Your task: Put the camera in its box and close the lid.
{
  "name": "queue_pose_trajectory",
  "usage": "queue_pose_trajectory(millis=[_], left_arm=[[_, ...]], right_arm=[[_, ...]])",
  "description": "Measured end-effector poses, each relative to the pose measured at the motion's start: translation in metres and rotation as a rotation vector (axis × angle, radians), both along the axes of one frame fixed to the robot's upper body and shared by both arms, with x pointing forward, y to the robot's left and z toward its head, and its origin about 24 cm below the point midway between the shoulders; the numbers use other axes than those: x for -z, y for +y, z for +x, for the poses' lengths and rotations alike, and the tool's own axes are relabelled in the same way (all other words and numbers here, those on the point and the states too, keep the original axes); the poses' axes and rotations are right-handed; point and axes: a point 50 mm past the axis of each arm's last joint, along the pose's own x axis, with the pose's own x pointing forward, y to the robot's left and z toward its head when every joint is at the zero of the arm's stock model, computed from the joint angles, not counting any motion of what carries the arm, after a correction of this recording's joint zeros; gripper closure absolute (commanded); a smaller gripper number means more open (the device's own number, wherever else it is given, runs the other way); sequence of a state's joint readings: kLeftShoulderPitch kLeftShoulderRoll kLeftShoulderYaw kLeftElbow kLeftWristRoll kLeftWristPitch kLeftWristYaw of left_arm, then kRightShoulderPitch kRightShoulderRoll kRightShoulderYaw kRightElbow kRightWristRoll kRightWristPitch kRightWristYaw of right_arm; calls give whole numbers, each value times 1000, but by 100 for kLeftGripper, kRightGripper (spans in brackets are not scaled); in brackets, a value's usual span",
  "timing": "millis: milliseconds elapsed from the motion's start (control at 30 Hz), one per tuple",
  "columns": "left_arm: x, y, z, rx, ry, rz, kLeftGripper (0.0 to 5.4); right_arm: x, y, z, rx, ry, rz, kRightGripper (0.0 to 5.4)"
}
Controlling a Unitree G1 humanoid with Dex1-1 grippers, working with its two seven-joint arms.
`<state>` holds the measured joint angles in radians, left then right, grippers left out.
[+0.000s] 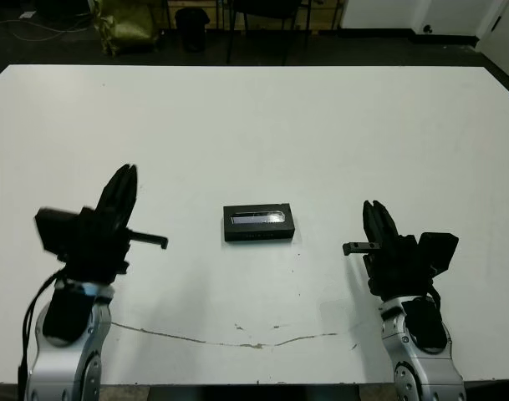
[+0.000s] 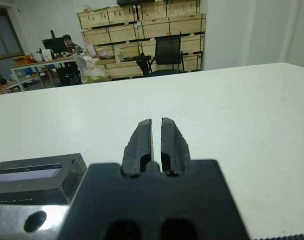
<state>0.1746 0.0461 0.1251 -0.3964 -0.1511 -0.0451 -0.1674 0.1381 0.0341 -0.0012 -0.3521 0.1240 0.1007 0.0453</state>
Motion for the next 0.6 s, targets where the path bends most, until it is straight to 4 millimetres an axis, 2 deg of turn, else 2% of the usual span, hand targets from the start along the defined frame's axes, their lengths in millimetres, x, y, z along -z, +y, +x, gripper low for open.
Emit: queue_pose_trajectory(millis=[167,333,600], left_arm=[[17,7,-5,-54,15,-7,538],[30,9,-5,-51,36,-96,538],[37,7,-3,-66,57,-153,538]], right_arm=[[4,-2,5,1,5,-37,540],[1,-1,10,-3,-38,-43,540],[3,3,11,-24,-58,-38,540]])
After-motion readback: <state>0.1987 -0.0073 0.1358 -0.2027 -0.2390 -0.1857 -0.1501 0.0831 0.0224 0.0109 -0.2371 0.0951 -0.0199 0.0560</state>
